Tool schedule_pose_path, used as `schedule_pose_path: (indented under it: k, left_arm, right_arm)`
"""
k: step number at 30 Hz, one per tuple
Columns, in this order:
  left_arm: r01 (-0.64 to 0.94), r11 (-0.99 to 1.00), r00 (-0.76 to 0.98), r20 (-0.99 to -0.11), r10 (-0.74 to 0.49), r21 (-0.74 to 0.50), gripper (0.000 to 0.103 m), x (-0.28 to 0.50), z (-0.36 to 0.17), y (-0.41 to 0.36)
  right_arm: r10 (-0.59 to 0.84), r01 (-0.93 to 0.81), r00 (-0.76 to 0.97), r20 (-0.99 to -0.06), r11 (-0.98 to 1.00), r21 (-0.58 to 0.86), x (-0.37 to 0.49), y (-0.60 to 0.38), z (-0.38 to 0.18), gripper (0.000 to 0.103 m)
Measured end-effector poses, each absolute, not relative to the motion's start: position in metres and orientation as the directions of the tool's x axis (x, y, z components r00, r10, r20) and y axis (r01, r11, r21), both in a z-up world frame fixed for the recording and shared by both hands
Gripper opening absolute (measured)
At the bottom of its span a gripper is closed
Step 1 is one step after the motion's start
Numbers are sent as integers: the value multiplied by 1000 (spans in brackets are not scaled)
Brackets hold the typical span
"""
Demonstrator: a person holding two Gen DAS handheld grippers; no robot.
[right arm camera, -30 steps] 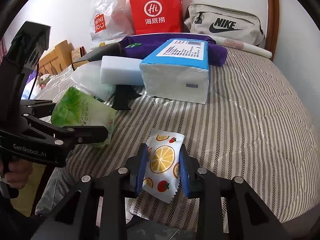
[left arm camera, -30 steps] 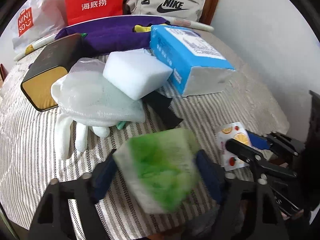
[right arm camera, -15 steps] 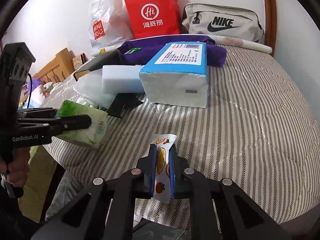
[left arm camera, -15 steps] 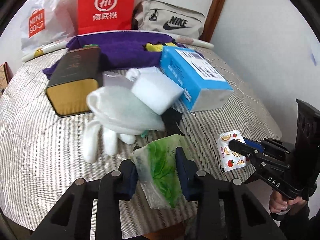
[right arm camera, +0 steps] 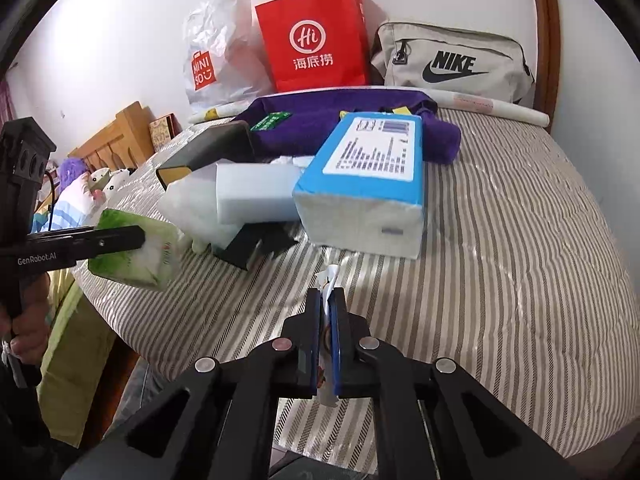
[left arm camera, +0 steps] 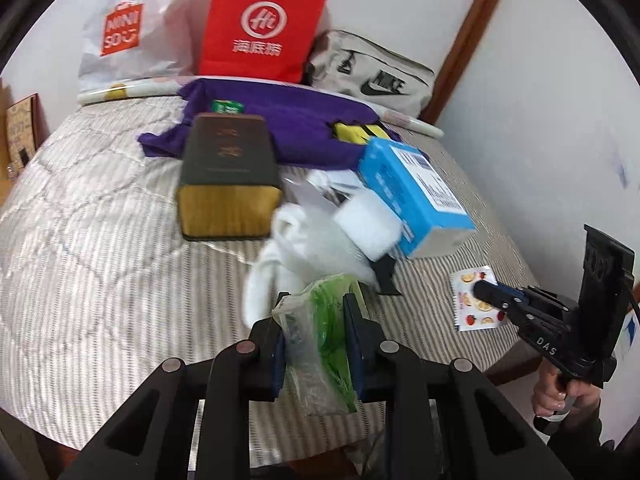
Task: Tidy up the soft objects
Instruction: 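Carry the green tissue pack and orange-print packet toward the purple towel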
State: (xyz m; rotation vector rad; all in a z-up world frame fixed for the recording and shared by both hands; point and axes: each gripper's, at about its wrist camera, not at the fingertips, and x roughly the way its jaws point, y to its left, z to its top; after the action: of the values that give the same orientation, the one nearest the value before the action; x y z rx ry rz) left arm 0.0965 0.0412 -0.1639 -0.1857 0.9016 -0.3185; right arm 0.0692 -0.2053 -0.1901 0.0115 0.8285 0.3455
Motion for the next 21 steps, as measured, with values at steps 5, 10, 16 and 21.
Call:
schedule_pose_path:
  k: [5, 10, 16, 21]
  left_arm:
    - [158, 940, 599, -727, -335, -302, 23, 106, -153, 61]
    - [161, 936, 617, -708, -343, -312, 23, 110, -139, 70]
    - [159, 941, 645, -689, -329, -300, 23, 120, -121, 76]
    - [157, 943, 656, -683, -321, -293, 23, 136, -109, 78]
  right_arm:
    - [306, -301, 631, -713, 943, 138, 79, -205, -178, 4]
    - [309, -308, 640, -703, 942, 133, 87, -204, -166, 4]
    - [339, -332, 643, -687, 932, 149, 96, -202, -148, 4]
    - [346, -342, 648, -678, 928, 146, 108, -198, -135, 4]
